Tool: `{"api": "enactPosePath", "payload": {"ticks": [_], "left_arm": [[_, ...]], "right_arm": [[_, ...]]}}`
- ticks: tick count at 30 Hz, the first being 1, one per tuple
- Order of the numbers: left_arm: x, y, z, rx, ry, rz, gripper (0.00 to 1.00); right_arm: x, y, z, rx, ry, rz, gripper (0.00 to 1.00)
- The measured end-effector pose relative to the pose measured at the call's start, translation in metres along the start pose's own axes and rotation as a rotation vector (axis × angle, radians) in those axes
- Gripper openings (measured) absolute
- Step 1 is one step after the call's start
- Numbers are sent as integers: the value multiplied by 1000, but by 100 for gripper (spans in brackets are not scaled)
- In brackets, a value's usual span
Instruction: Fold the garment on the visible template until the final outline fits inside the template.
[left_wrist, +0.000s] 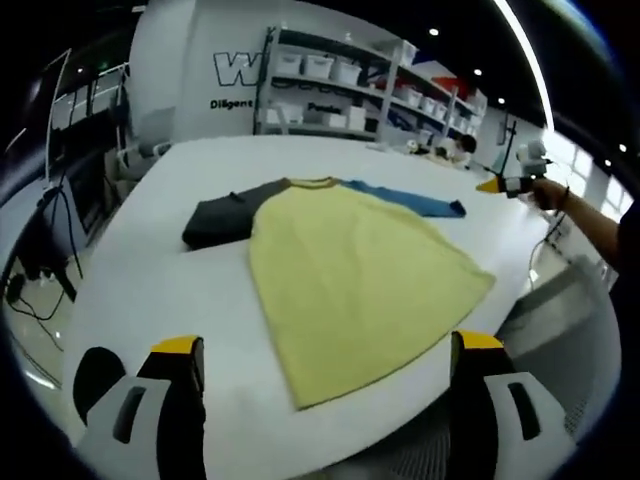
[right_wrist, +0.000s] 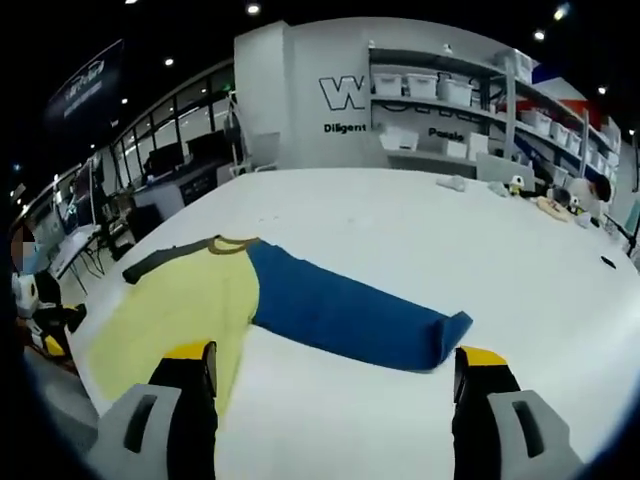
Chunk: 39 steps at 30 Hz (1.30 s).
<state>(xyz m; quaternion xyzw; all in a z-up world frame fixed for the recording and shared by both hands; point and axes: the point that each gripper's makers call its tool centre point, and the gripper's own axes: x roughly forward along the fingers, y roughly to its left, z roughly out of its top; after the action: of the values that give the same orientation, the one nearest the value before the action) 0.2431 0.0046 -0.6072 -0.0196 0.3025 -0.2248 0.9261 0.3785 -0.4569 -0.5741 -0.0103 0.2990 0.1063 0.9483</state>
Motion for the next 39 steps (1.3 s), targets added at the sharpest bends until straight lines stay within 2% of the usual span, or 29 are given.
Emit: {"api": "enactPosePath", "payload": {"ticks": [2, 5, 7, 11, 16, 19, 21, 24, 26, 29, 33, 39], "left_arm": [[-2, -4, 6, -27, -32, -14, 99], [-5, -7, 9, -19, -41, -11, 99], [-5, -7, 7, -9, -28, -6, 99], [-4, -8, 6, -15, -19, 2, 99], [-3, -6, 7, -33, -21, 15, 99], [-2, -8, 4, -39, -6, 22, 99], [-1, -8, 2, -39, 7, 25, 99], [1, -9, 1, -45, 12, 21, 99], [1, -11, -1, -70, 21, 15, 99], [3, -11, -1, -87, 22, 12, 99], [6, -10, 0, -79, 33, 19, 99], [8, -14, -1, -67, 48, 3, 98]], "right_arm": [[8, -11, -4, -12, 12, -14, 98], [18, -19, -6, 9, 11, -7, 97], [24, -23, -8, 2, 20, -4, 95], [39, -38, -12, -66, 43, -19, 88], [55, -55, -13, -53, 46, -25, 78], [64, -65, -19, -60, 73, -46, 71], [68, -72, -23, -86, 99, -74, 70], [73, -77, -25, -80, 103, -73, 67], [76, -80, -26, -70, 105, -73, 62], [86, -92, -36, -48, 144, -96, 56], [93, -102, -35, -57, 137, -113, 45], [99, -118, -40, 12, 156, -144, 28]]}}
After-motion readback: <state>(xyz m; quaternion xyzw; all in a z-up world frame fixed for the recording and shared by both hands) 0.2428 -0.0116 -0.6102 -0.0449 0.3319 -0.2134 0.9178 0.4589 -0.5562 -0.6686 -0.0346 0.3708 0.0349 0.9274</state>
